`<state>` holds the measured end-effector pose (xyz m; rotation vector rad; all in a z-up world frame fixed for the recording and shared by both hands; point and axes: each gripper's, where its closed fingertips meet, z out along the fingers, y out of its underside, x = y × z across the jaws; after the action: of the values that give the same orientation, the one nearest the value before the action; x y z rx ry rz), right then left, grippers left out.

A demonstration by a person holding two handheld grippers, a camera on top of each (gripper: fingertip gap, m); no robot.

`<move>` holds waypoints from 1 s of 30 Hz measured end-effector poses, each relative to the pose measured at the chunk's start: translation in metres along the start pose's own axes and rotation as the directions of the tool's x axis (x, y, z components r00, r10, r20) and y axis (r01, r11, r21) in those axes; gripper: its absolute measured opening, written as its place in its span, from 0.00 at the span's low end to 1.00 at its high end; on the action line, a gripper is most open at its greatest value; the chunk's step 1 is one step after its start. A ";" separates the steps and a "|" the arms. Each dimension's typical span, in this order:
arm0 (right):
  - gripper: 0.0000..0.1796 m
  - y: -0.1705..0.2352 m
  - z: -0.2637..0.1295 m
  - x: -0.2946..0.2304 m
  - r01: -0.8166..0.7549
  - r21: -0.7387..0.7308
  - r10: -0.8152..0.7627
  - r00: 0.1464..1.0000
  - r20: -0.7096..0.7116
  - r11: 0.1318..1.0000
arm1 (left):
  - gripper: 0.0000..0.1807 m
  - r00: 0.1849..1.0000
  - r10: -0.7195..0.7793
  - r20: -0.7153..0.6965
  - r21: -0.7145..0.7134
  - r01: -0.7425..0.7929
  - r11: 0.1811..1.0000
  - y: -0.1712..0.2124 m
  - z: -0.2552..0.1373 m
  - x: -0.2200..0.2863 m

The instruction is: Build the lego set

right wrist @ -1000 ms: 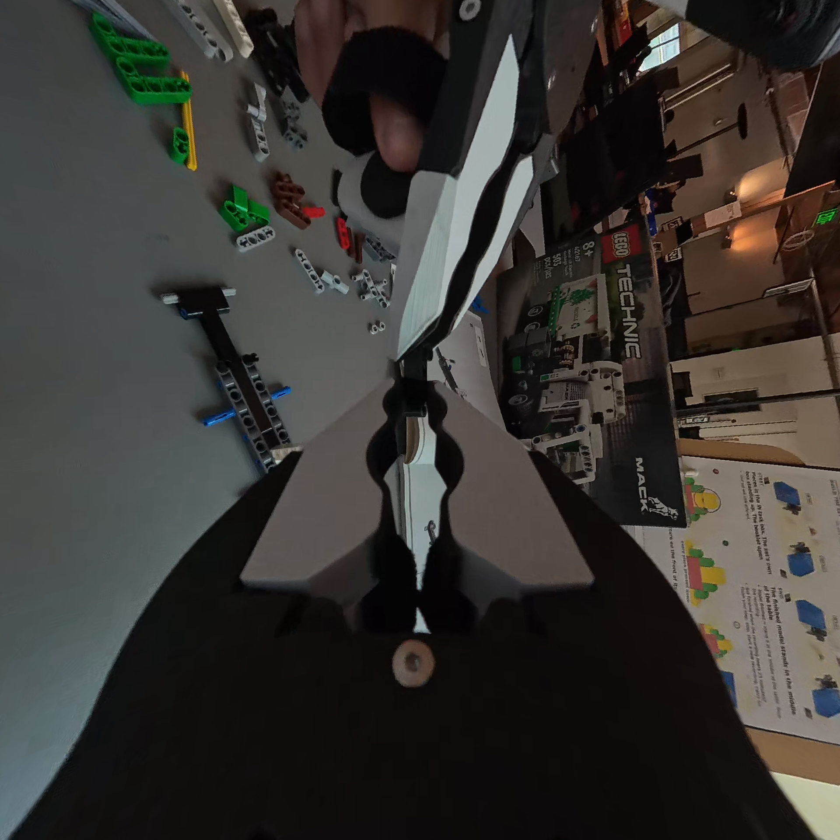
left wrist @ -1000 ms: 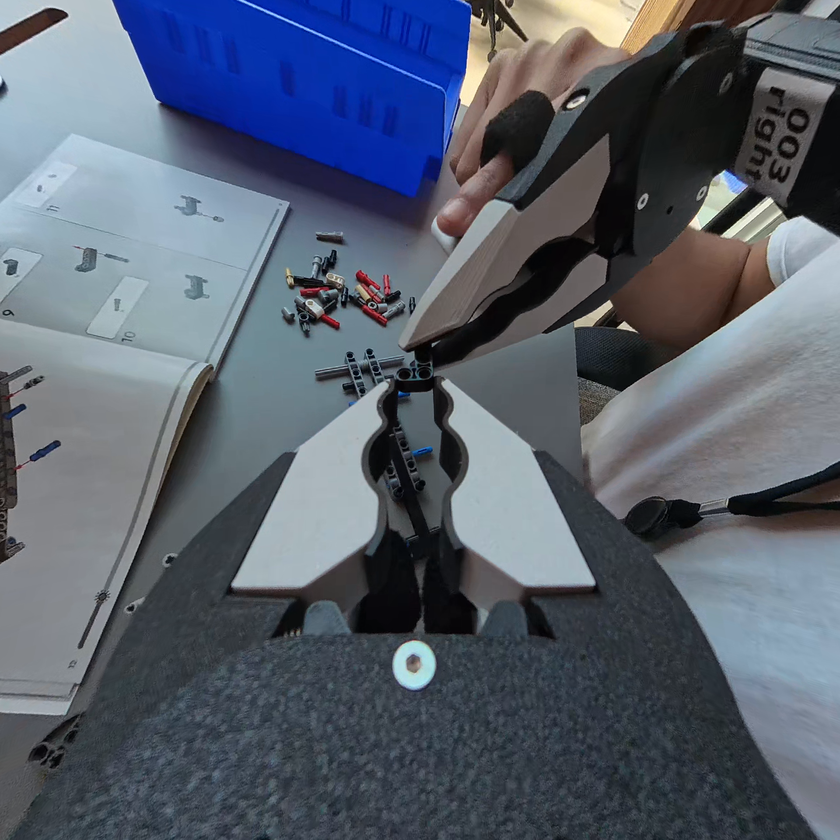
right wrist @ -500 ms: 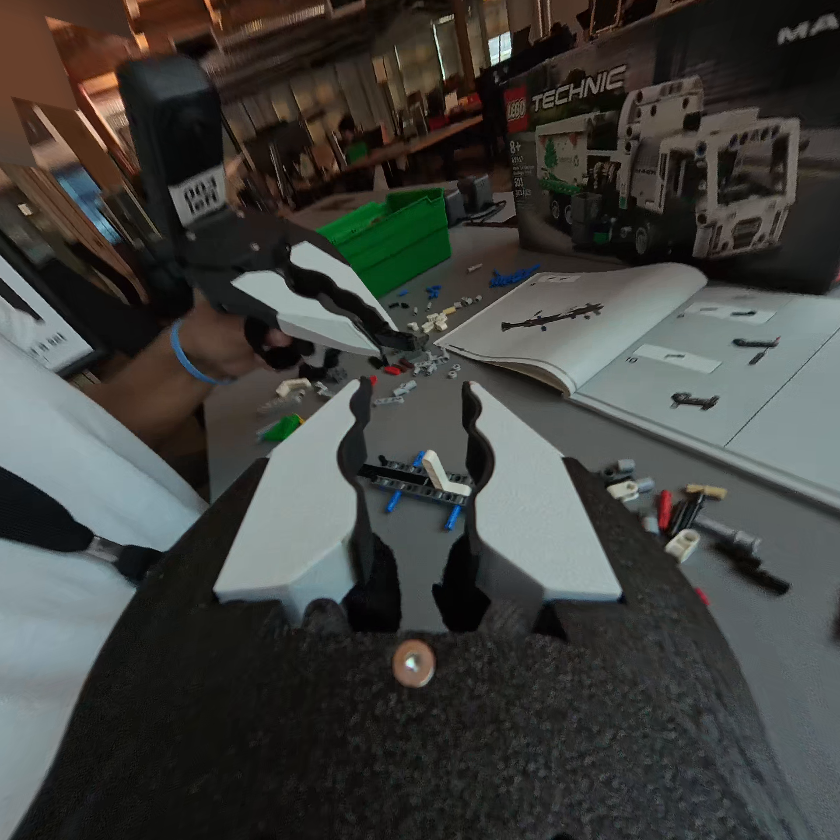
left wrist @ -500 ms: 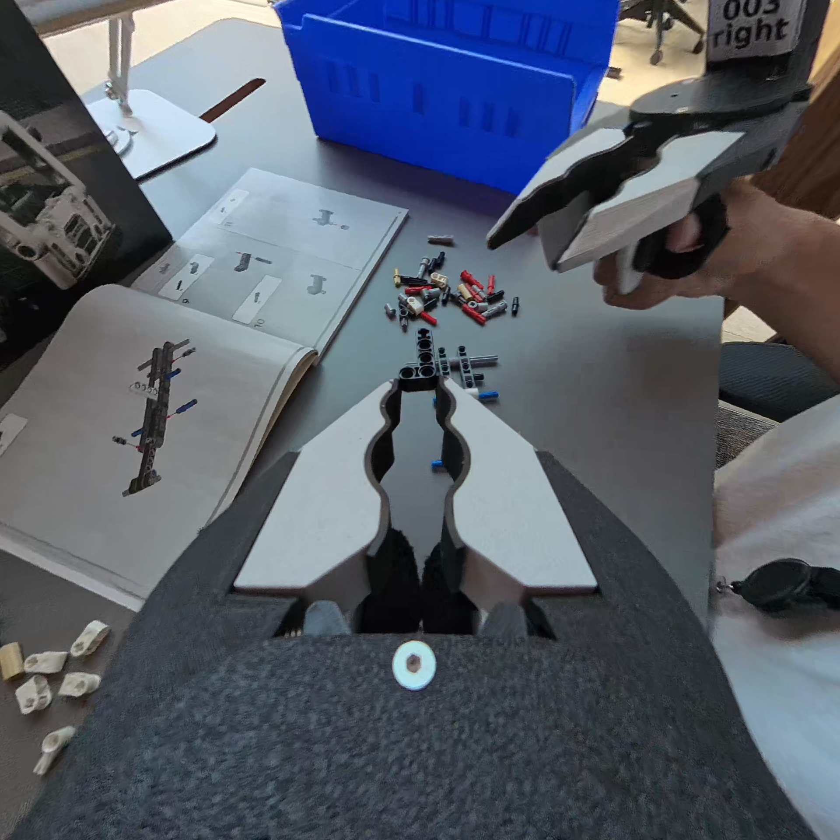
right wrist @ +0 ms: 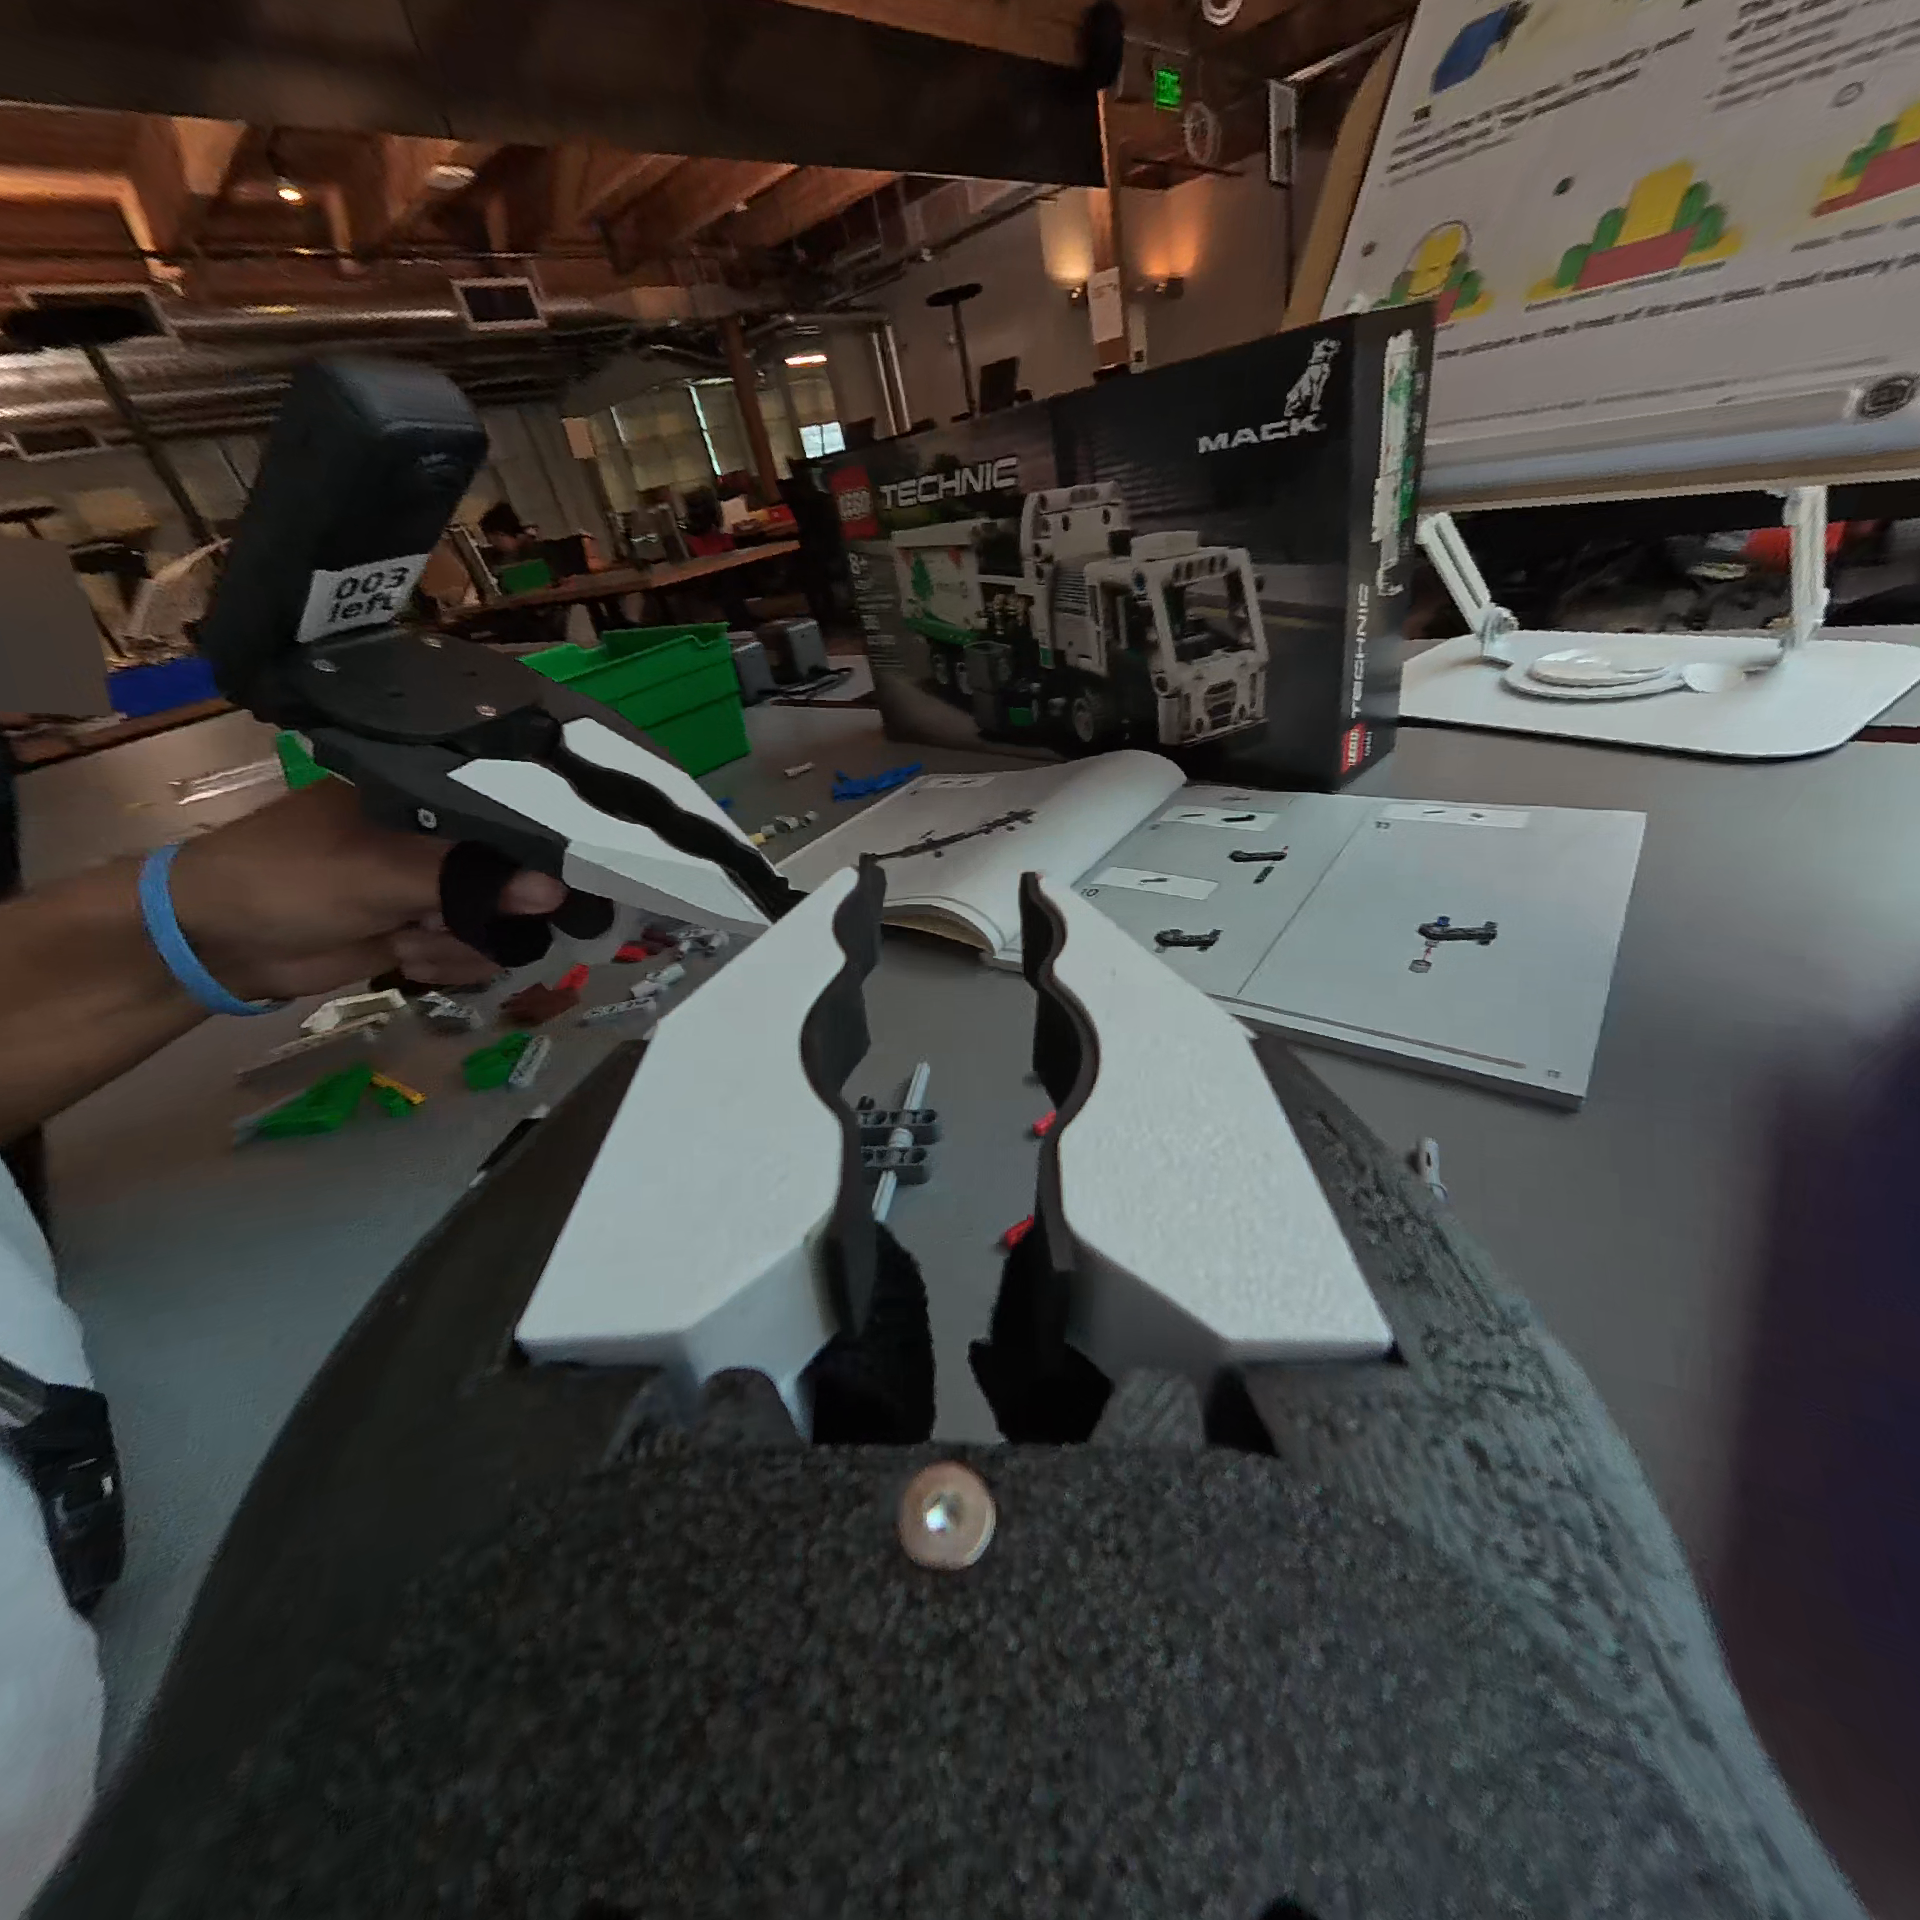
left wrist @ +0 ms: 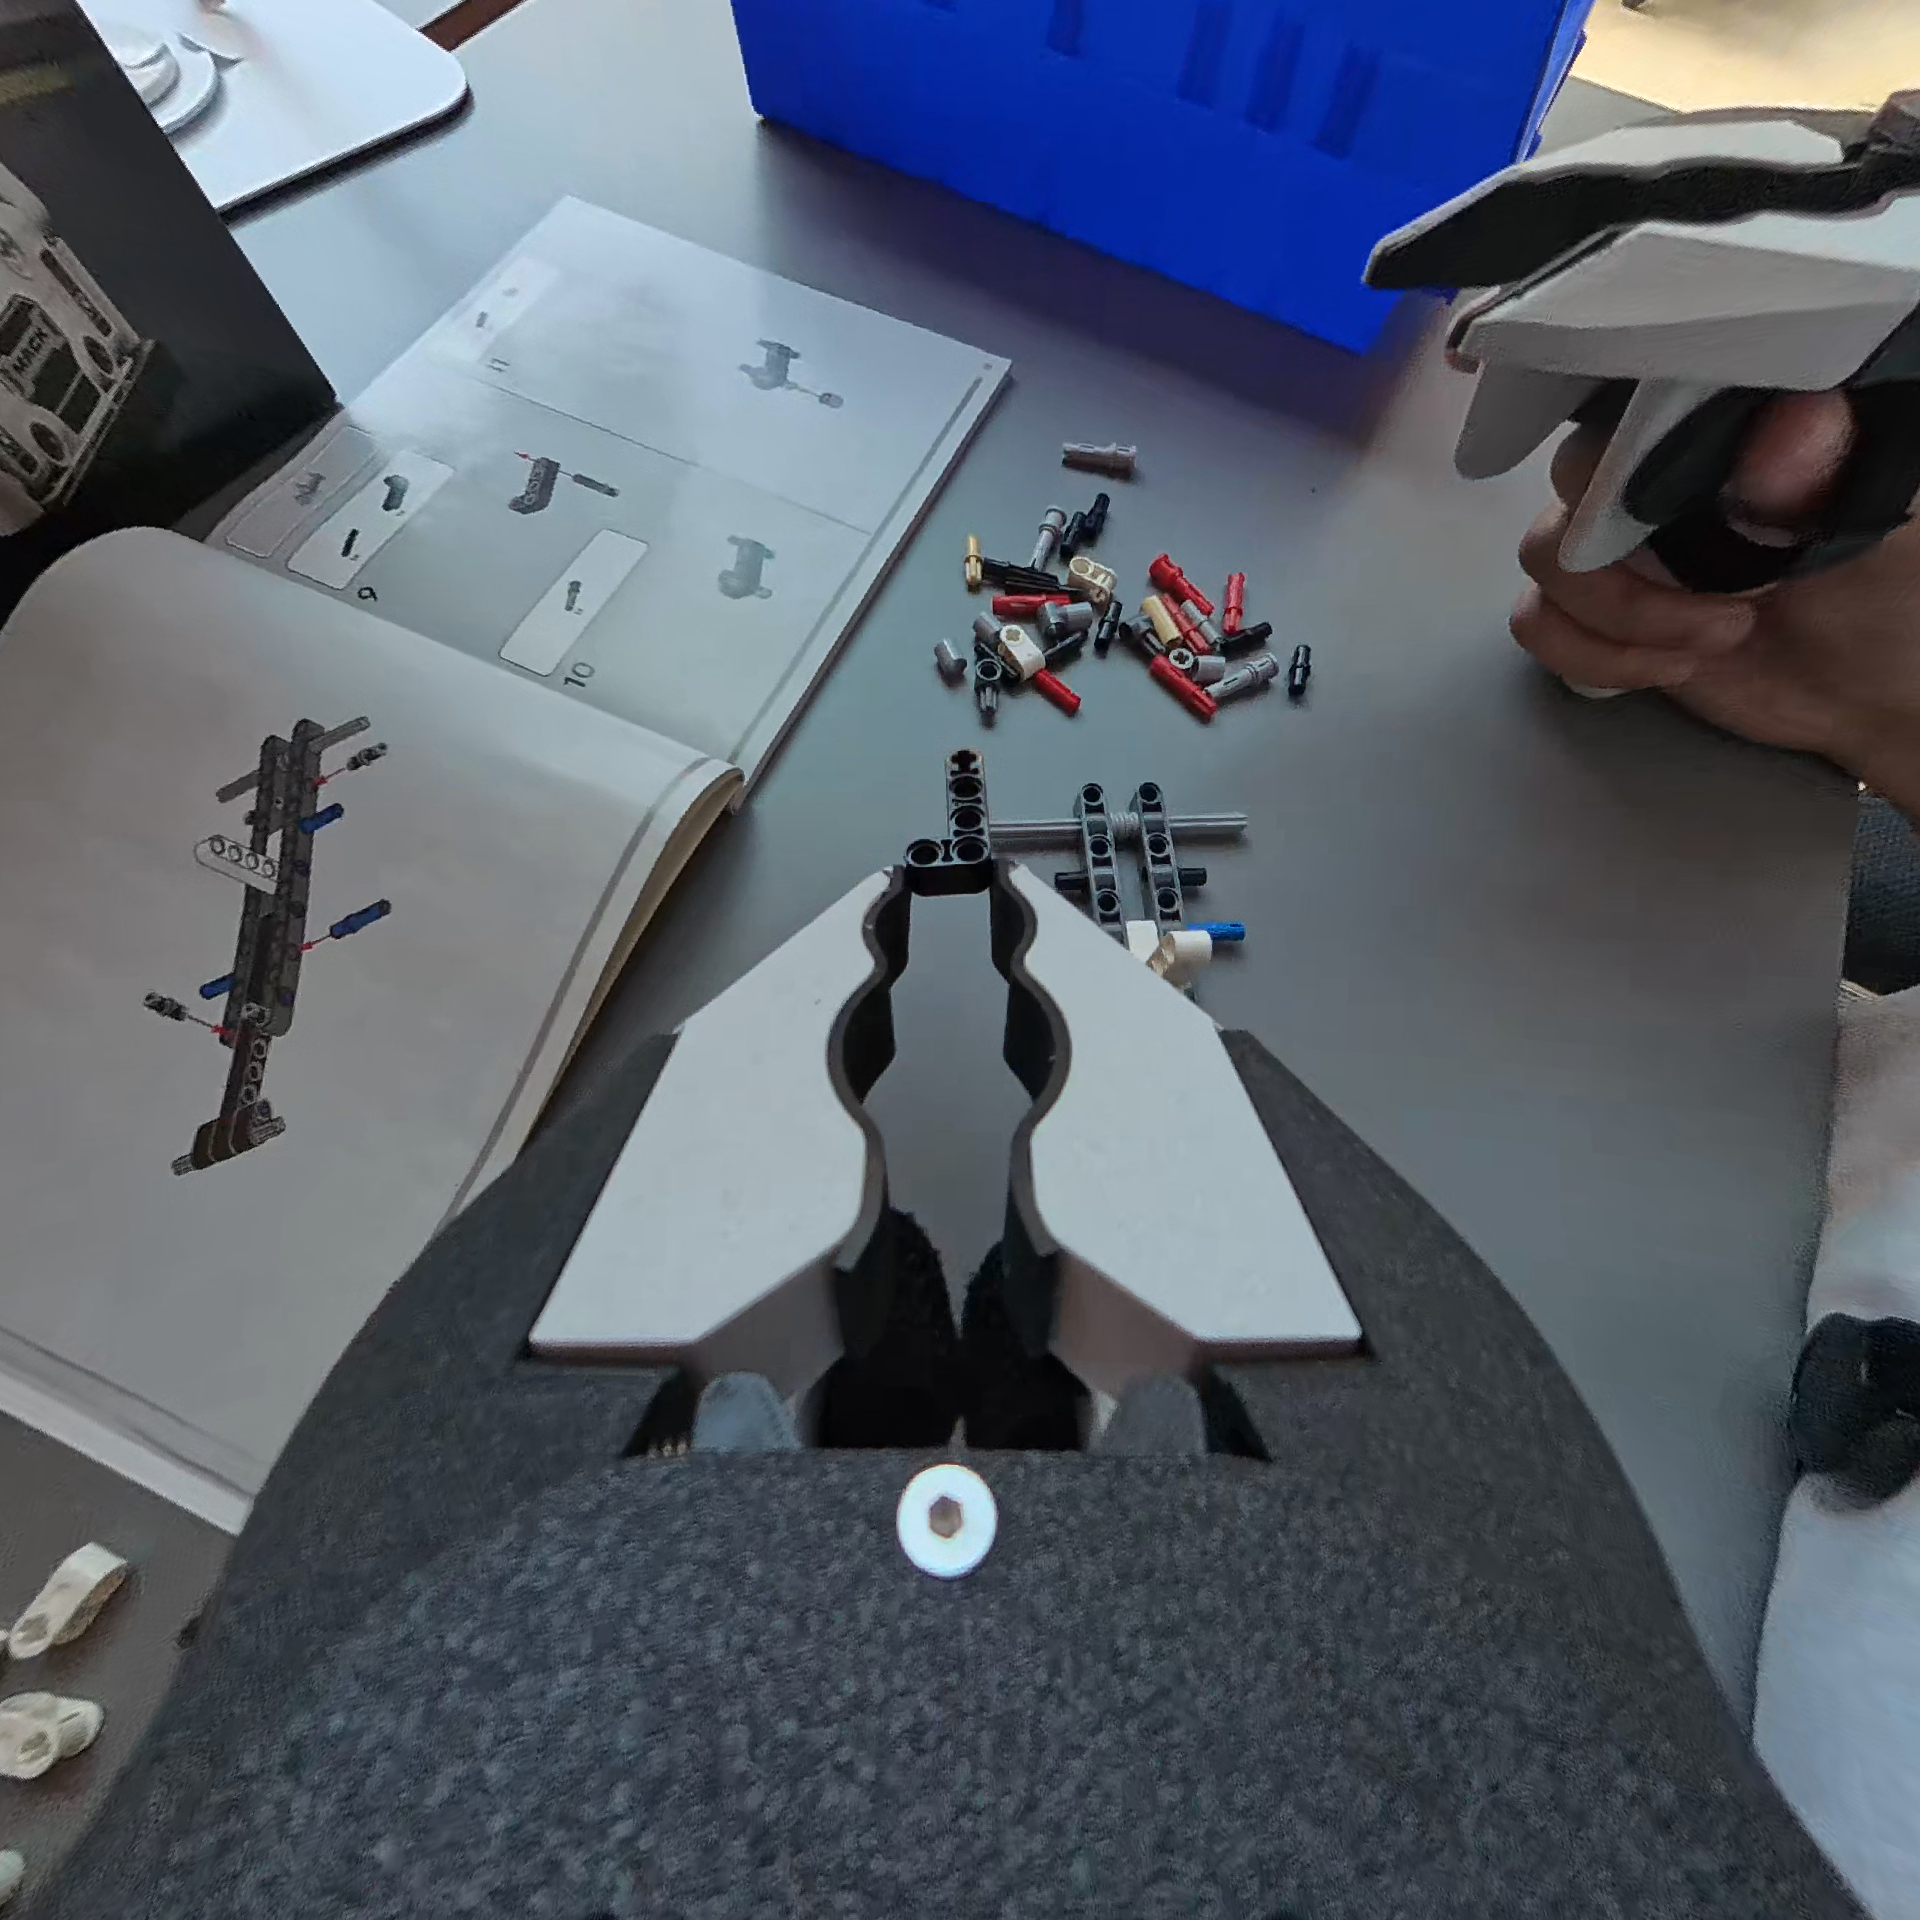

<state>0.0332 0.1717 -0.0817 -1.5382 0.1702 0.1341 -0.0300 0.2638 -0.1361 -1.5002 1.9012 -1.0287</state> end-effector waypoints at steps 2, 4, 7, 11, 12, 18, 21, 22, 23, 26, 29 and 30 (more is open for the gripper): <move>0.14 0.003 0.002 0.001 0.003 -0.021 -0.003 1.000 -0.003 1.000 | 0.08 1.000 -0.009 0.006 -0.001 0.009 1.000 -0.002 0.002 -0.003; 0.14 0.006 0.006 0.004 -0.008 -0.051 0.007 1.000 -0.009 0.999 | 0.08 1.000 -0.011 0.006 -0.002 0.011 1.000 -0.003 0.004 -0.006; 0.14 0.011 0.011 0.008 0.000 -0.091 -0.003 1.000 -0.028 0.996 | 0.08 1.000 -0.011 -0.012 -0.031 0.010 0.999 -0.002 0.008 -0.005; 0.14 0.015 0.013 0.002 0.075 -0.113 -0.079 0.996 -0.030 0.991 | 0.08 1.000 -0.018 -0.009 -0.049 0.017 0.999 0.000 0.012 -0.008; 0.14 0.016 0.014 0.002 0.085 -0.123 -0.089 0.996 -0.030 0.989 | 0.08 0.999 -0.027 -0.016 -0.049 0.027 0.998 0.000 0.013 -0.008; 0.14 0.014 0.013 0.006 0.045 -0.113 -0.049 0.998 -0.033 0.993 | 0.08 0.998 -0.047 -0.052 -0.044 0.044 0.998 -0.001 0.018 -0.012; 0.14 0.014 0.013 0.007 0.036 -0.110 -0.041 0.998 -0.037 0.993 | 0.08 0.999 -0.029 -0.044 -0.065 0.026 0.998 0.002 0.019 -0.013; 0.14 0.014 0.013 0.007 0.040 -0.110 -0.044 0.998 -0.037 0.993 | 0.08 0.999 -0.026 -0.037 -0.070 0.023 0.997 0.003 0.020 -0.015; 0.14 0.014 0.013 0.007 0.043 -0.112 -0.048 0.998 -0.038 0.993 | 0.08 0.999 -0.027 -0.032 -0.074 0.025 0.997 0.004 0.020 -0.015; 0.14 0.015 0.014 0.006 0.046 -0.117 -0.050 0.998 -0.035 0.992 | 0.08 0.998 -0.048 -0.033 -0.062 0.046 0.997 0.001 0.018 -0.013; 0.14 0.015 0.014 0.007 0.038 -0.120 -0.043 0.999 -0.034 0.992 | 0.08 0.994 -0.090 -0.067 -0.035 0.088 0.996 -0.003 0.008 0.001; 0.14 0.015 0.014 0.007 0.037 -0.119 -0.042 0.999 -0.035 0.992 | 0.08 0.991 -0.107 -0.083 -0.025 0.105 0.994 -0.004 0.003 0.009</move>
<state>0.0377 0.1857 -0.0975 -1.6615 0.1634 0.0857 -0.0274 0.2540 -0.1344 -1.6078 1.9128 -1.1394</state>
